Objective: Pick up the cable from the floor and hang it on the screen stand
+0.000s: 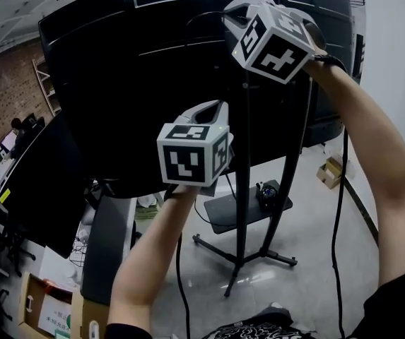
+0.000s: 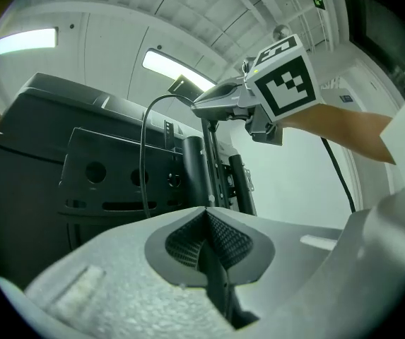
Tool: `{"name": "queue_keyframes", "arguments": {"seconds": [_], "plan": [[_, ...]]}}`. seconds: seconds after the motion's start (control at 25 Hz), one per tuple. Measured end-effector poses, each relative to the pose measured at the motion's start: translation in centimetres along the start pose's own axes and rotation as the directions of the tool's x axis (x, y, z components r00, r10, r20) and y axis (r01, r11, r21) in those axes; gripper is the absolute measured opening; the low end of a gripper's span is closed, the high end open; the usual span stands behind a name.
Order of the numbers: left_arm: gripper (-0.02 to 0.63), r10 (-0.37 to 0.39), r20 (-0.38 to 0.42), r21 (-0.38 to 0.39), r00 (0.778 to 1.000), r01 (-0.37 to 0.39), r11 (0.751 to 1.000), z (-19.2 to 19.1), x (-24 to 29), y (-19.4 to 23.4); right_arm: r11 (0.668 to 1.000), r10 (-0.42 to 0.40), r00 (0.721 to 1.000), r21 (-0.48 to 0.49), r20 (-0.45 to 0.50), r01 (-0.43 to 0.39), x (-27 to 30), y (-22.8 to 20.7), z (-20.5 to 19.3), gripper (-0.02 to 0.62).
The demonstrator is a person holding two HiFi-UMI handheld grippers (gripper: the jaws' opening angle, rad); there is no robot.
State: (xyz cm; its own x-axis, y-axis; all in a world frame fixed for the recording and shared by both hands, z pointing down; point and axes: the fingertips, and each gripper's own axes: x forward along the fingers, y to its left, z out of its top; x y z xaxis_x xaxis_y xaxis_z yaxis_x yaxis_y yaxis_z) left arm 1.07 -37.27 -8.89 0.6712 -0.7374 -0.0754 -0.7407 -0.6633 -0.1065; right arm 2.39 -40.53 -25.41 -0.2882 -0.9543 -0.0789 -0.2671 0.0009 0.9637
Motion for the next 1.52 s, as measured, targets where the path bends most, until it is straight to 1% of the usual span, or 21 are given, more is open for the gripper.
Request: {"name": "queue_keyframes", "arguments": {"seconds": [0.16,0.28,0.48,0.68,0.88,1.24,1.52], "plan": [[-0.002,0.030,0.009,0.014,1.000,-0.030,0.999,0.6,1.7,0.6,1.000,-0.012,1.000,0.018,0.004,0.012,1.1,-2.3,-1.2,0.018],[-0.002,0.037,0.017,0.007,0.999,-0.037,0.999,1.0,3.1,0.5,0.999,-0.016,1.000,0.030,0.010,0.015,2.0,-3.7,-2.0,0.018],[-0.002,0.053,0.026,0.021,0.998,-0.053,0.998,1.6,4.8,0.3,0.998,-0.039,0.999,0.058,0.006,0.039,3.2,-6.4,-4.0,0.018],[-0.002,0.075,0.042,-0.005,0.996,-0.075,0.997,1.8,5.3,0.4,0.997,-0.061,0.998,0.035,-0.026,0.062,3.5,-8.3,-6.4,0.018],[-0.002,0.084,0.043,0.006,0.996,-0.084,0.996,2.2,6.0,-0.1,0.995,-0.091,0.995,0.045,-0.043,0.093,2.8,-10.4,-8.7,0.018],[-0.002,0.096,0.054,0.027,0.994,-0.097,0.995,2.9,7.2,-1.8,0.993,-0.097,0.991,0.058,-0.087,0.102,1.3,-11.7,-13.2,0.018],[-0.002,0.093,0.061,0.032,0.994,-0.095,0.995,2.9,8.0,-3.4,0.993,-0.100,0.988,0.046,-0.116,0.106,-0.1,-12.1,-16.7,0.020]]}}
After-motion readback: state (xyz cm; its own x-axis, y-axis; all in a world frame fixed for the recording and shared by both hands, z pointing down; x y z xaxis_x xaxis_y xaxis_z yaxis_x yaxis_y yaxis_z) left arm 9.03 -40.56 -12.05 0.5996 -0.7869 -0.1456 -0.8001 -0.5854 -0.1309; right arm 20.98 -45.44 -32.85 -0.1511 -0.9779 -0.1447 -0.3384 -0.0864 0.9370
